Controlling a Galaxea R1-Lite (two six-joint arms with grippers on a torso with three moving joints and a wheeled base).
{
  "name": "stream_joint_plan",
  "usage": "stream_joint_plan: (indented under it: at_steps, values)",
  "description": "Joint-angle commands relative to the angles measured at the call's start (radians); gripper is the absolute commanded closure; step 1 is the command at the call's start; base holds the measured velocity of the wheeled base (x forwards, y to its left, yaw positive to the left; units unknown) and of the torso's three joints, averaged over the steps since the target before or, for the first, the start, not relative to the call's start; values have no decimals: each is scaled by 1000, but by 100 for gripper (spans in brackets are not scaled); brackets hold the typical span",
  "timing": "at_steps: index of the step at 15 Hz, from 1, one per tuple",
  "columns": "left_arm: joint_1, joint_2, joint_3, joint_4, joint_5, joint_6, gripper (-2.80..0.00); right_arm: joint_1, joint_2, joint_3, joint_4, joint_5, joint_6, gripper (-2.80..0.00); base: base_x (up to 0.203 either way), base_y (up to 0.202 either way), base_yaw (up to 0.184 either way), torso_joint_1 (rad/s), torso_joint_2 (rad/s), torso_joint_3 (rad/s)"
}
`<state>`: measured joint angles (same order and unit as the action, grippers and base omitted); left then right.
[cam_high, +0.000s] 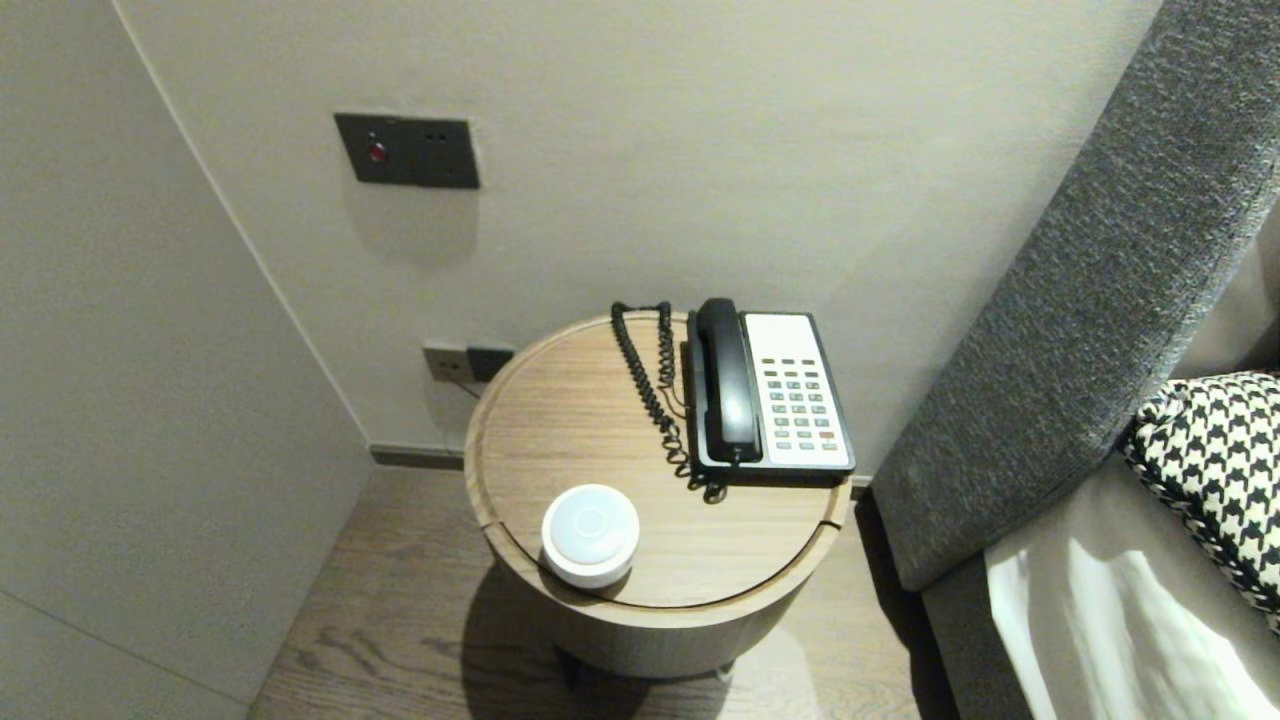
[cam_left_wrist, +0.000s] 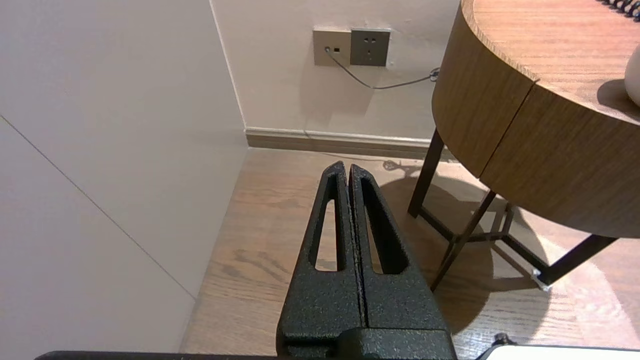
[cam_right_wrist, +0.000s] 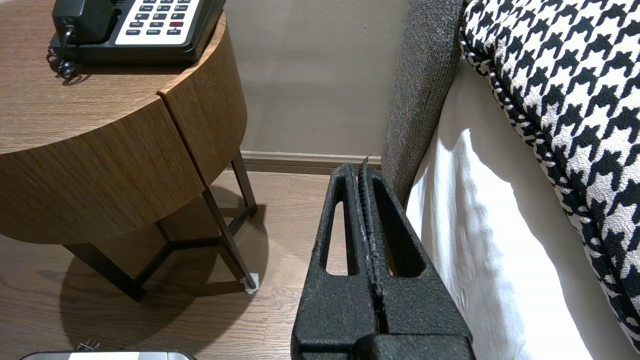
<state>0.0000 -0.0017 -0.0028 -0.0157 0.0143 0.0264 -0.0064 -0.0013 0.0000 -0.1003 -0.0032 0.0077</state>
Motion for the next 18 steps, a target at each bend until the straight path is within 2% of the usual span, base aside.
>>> stream_joint_plan:
  at_steps: [1, 3, 8, 10, 11, 12, 18]
  values:
    - [2, -3, 4, 7, 0, 5, 0, 0, 0, 40, -1, 0, 0, 0, 0, 0, 0, 0, 0, 0]
    - [2, -4, 3, 10, -3, 28, 0, 0, 0, 40, -1, 0, 0, 0, 0, 0, 0, 0, 0, 0]
    - [2, -4, 4, -18, -3, 39, 0, -1, 0, 40, -1, 0, 0, 0, 0, 0, 0, 0, 0, 0]
    - [2, -3, 4, -32, -7, 86, 0, 0, 0, 40, -1, 0, 0, 0, 0, 0, 0, 0, 0, 0]
    - [2, -3, 4, -18, -11, 90, 0, 0, 0, 40, -1, 0, 0, 0, 0, 0, 0, 0, 0, 0]
    - [2, -3, 4, 16, -17, 90, 0, 0, 0, 40, -1, 0, 0, 0, 0, 0, 0, 0, 0, 0]
    - [2, 0, 3, 16, -19, 53, 0, 0, 0, 40, -1, 0, 0, 0, 0, 0, 0, 0, 0, 0]
